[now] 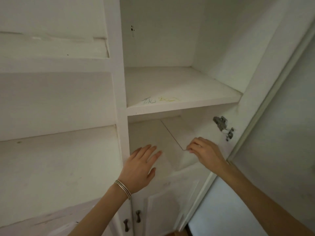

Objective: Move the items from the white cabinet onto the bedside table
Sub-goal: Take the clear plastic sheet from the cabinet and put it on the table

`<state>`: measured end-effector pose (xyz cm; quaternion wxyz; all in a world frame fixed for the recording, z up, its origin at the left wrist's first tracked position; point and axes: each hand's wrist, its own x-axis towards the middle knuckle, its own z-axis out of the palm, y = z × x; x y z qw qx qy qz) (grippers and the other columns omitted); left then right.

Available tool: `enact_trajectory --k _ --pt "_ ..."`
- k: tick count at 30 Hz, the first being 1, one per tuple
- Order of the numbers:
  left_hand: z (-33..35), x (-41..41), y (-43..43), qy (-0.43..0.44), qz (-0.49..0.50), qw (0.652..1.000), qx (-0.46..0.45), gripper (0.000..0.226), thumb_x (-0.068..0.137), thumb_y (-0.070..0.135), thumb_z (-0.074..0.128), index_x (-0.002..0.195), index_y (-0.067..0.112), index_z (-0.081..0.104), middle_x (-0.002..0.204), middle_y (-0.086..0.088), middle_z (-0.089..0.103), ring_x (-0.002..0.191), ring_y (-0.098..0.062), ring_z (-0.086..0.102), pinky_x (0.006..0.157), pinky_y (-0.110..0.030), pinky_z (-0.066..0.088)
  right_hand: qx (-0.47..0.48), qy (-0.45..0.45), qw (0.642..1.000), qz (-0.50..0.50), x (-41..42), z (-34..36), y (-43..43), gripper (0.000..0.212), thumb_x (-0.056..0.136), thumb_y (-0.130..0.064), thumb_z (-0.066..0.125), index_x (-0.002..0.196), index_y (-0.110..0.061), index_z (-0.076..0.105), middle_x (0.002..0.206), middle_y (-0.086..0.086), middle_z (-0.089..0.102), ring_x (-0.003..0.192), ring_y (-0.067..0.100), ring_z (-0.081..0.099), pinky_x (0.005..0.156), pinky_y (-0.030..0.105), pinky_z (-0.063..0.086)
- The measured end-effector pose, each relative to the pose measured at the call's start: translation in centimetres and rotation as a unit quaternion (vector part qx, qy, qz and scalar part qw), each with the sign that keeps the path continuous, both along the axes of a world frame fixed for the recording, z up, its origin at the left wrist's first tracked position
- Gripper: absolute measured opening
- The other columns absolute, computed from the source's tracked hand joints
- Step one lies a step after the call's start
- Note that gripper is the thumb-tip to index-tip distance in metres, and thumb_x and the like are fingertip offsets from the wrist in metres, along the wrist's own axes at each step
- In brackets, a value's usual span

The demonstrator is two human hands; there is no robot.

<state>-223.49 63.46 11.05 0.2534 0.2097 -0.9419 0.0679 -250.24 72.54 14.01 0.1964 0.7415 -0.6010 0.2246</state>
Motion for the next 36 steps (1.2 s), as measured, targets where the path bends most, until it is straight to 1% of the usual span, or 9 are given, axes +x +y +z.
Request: enact_trajectory --k 2,6,9,12,17,20,24,30,36 --pt "-0.7 1.0 0.3 -0.003 -0.016 1.000 -0.002 0.055 0.083 0.033 0.043 0.135 0.016 0.046 0.133 -0.009 0.054 0.123 -0.026 0.049 0.098 -0.040 0.044 -0.006 0.023 1.000 0.003 0.8 0.2 3.0 0.003 0.079 -0.011 0.068 0.079 -0.014 0.070 0.078 -0.002 0.063 0.066 0.013 0.055 0.051 0.028 0.047" --pt "-1.0 2.8 1.1 -0.011 -0.023 1.000 0.003 0.056 0.083 0.035 0.042 0.135 0.015 0.044 0.132 -0.009 0.055 0.121 -0.026 0.051 0.095 -0.038 0.045 -0.007 0.043 0.999 0.003 2.2 0.7 8.5 0.021 0.087 -0.018 0.052 0.080 -0.013 0.071 0.078 -0.001 0.064 0.070 0.010 0.051 0.053 0.025 0.043" --pt "-0.6 3.9 2.4 -0.012 -0.018 1.000 0.020 0.057 0.083 0.037 0.042 0.135 0.016 0.041 0.131 -0.009 0.056 0.120 -0.027 0.053 0.094 -0.040 0.047 0.003 0.054 0.998 0.011 2.6 1.0 11.3 0.009 0.081 -0.009 0.064 0.083 -0.015 0.070 0.080 -0.002 0.064 0.073 0.009 0.049 0.056 0.024 0.040" --pt "0.1 5.3 3.5 -0.018 -0.007 1.000 0.014 0.057 0.082 0.038 0.041 0.134 0.016 0.042 0.129 -0.009 0.058 0.118 -0.026 0.055 0.093 -0.039 0.047 0.009 0.048 0.998 0.038 3.2 1.3 12.9 0.023 0.074 0.001 0.071 0.088 -0.017 0.067 0.084 -0.001 0.063 0.073 0.012 0.051 0.059 0.024 0.039" --pt "1.2 8.2 5.7 -0.018 0.057 0.998 0.008 0.059 0.081 0.043 0.042 0.133 0.016 0.043 0.125 -0.006 0.060 0.116 -0.025 0.057 0.091 -0.037 0.048 0.016 0.045 0.997 0.066 4.4 1.3 14.0 0.031 0.071 0.002 0.073 0.090 -0.022 0.066 0.085 -0.005 0.061 0.074 0.009 0.048 0.061 0.016 0.035" --pt "1.5 10.1 7.9 -0.021 0.106 0.994 -0.003 0.061 0.082 0.047 0.045 0.134 0.015 0.044 0.124 -0.004 0.061 0.116 -0.024 0.058 0.090 -0.037 0.049 -0.004 0.038 0.992 0.121 5.1 1.0 14.0 0.015 0.094 -0.015 0.049 0.093 -0.023 0.061 0.084 -0.004 0.061 0.076 0.009 0.048 0.063 0.016 0.035" --pt "0.8 12.5 11.5 -0.028 0.164 0.986 -0.012 0.075 0.070 0.046 0.074 0.131 0.011 0.049 0.120 -0.006 0.064 0.113 -0.025 0.060 0.088 -0.039 0.052 -0.028 0.036 0.978 0.202 6.8 0.8 14.6 0.038 0.100 -0.020 0.037 0.083 -0.014 0.070 0.079 0.001 0.063 0.075 0.011 0.049 0.068 0.015 0.031" --pt "-0.8 16.8 19.8 -0.046 0.275 0.960 0.038 0.065 0.082 0.056 0.038 0.132 0.015 0.041 0.120 -0.001 0.064 0.112 -0.021 0.060 0.088 -0.038 0.052 -0.033 0.019 0.943 0.331 9.5 -0.5 16.6 0.021 0.097 -0.015 0.049 0.084 -0.016 0.065 0.080 0.001 0.062 0.073 0.015 0.053 0.060 0.024 0.040" --pt "-1.5 23.3 29.9 -0.045 0.371 0.926 0.051 0.062 0.085 0.058 0.036 0.128 0.019 0.055 0.118 0.005 0.065 0.109 -0.015 0.061 0.089 -0.034 0.050 -0.019 0.020 0.876 0.481 15.2 -1.3 17.8 0.012 0.091 -0.009 0.057 0.084 -0.013 0.065 0.081 0.002 0.062 0.075 0.018 0.055 0.066 0.025 0.042"
